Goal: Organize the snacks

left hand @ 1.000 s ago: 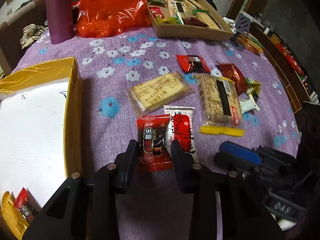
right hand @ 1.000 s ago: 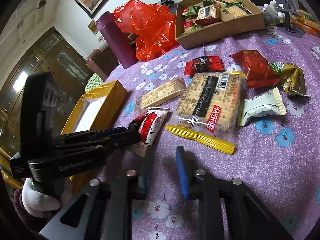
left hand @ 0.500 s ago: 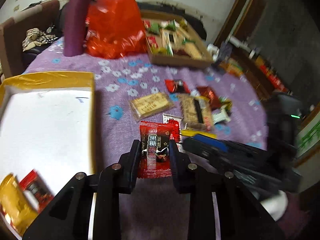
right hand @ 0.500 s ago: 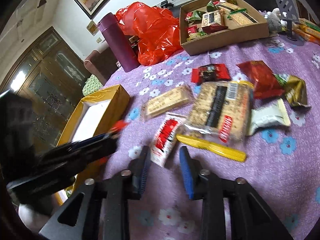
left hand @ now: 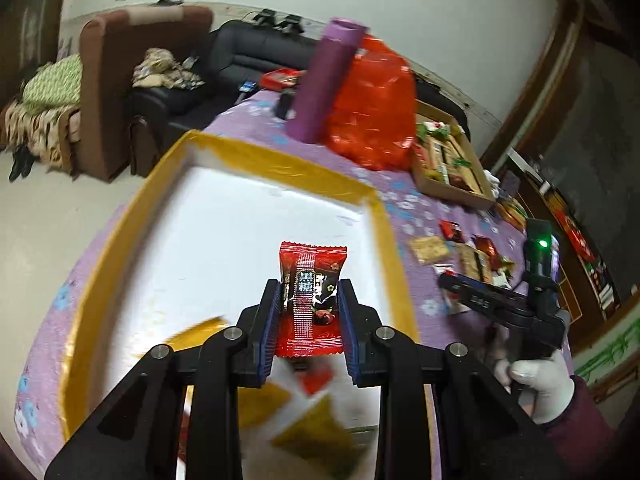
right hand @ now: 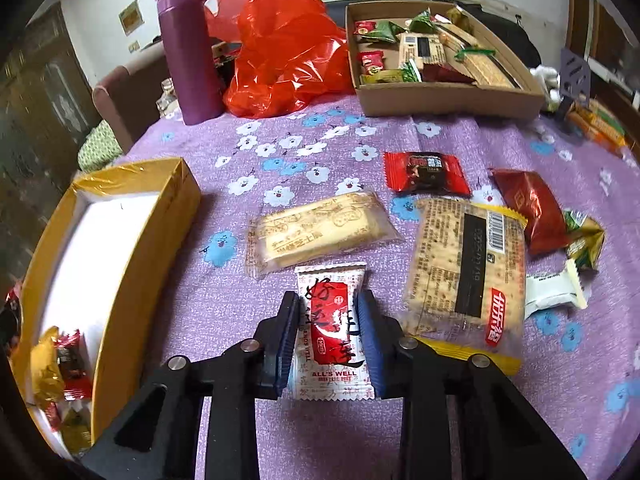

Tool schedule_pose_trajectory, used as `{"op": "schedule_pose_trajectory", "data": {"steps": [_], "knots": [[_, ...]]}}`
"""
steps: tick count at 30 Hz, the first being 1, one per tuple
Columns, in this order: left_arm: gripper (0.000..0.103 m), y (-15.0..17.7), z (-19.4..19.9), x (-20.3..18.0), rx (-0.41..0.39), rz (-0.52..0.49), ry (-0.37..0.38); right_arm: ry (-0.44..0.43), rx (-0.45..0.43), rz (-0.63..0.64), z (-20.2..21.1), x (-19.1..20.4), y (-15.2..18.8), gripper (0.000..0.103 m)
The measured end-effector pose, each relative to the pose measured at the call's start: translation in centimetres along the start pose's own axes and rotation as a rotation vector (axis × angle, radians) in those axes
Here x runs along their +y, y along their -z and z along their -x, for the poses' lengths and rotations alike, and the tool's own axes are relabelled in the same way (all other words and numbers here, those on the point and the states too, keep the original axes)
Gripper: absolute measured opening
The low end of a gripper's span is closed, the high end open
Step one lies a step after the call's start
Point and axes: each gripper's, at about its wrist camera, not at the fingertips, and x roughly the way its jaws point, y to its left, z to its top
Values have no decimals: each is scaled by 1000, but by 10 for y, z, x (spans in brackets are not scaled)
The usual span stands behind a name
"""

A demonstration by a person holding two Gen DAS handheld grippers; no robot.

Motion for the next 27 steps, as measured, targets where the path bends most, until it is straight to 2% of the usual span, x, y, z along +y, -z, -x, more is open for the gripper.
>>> {"op": "schedule_pose_trajectory", "data": {"steps": [3, 5, 7, 11, 13, 16, 18, 19, 20, 22, 23, 24, 25, 27], "knots": [[26, -1, 0, 17, 0, 10, 6, 11, 3, -1, 5, -3, 2, 19], [26, -4, -2, 26, 2, 18, 6, -27, -28, -57, 26, -9, 1, 18], [26, -7, -5, 37, 9, 38, 1, -70, -77, -53, 50, 2, -2, 18], [26, -12, -10, 55, 27, 105, 24, -194, -105, 49, 77, 56, -10, 18], [27, -11, -5, 62, 15, 137, 62, -242, -76, 119, 72, 91, -10, 18], [27, -7, 9, 72, -17, 171, 106, -268, -23, 198, 51, 134, -7, 18], [35, -5, 21, 76, -45, 185, 122, -276, 4, 228, 37, 154, -5, 19], [37, -4, 29, 76, -62, 187, 121, -284, 20, 243, 28, 163, -4, 22], [44, -4, 36, 75, -78, 191, 124, -290, 29, 253, 23, 169, -2, 22], [61, -5, 54, 73, -121, 210, 126, -319, 34, 264, 19, 175, -1, 22], [78, -5, 63, 72, -147, 225, 121, -337, 21, 257, 23, 174, 0, 22], [88, -3, 72, 71, -177, 247, 118, -357, -1, 249, 30, 170, -1, 22], [88, 0, 80, 69, -206, 264, 135, -370, -20, 244, 36, 164, -3, 22], [88, 6, 88, 65, -240, 301, 234, -374, -80, 241, 56, 150, -6, 24]]}}
